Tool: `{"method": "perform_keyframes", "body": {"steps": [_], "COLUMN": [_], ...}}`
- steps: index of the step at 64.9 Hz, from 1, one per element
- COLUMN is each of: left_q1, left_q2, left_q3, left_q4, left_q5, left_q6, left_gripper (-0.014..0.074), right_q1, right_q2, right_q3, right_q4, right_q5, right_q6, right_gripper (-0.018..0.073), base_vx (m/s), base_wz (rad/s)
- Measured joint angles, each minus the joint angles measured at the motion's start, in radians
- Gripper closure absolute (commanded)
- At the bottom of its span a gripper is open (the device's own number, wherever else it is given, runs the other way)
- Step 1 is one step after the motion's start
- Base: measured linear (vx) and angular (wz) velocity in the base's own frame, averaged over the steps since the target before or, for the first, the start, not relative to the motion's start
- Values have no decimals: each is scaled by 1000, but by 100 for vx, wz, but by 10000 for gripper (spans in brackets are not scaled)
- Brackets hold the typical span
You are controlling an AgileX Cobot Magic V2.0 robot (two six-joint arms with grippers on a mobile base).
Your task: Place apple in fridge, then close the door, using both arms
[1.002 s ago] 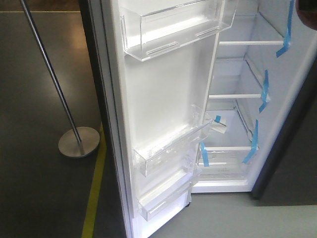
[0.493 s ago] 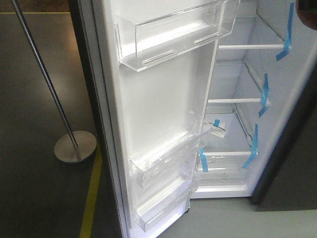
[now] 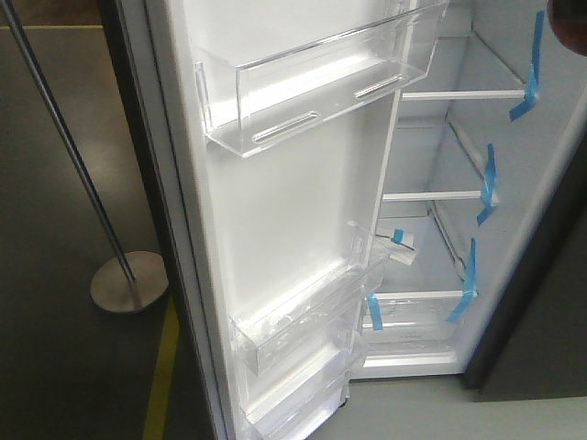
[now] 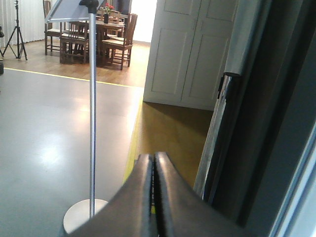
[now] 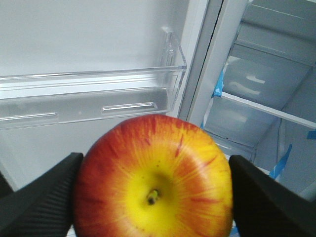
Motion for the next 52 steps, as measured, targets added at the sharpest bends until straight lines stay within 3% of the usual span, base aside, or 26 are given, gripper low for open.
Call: {"method": "perform_keyframes", "body": {"steps": [52], "left_q1": [0], "left_q2": [0], "left_q3": [0], "left_q4": [0], "left_q5": [0], "left_q6": [0], "left_gripper": [603], "right_q1": [0], "right_q2": [0], "right_q3": [0], "right_q4": [0], "right_q5": [0], "right_q6": [0], "right_gripper": [489], "base_vx": [5], "base_wz": [-1]}}
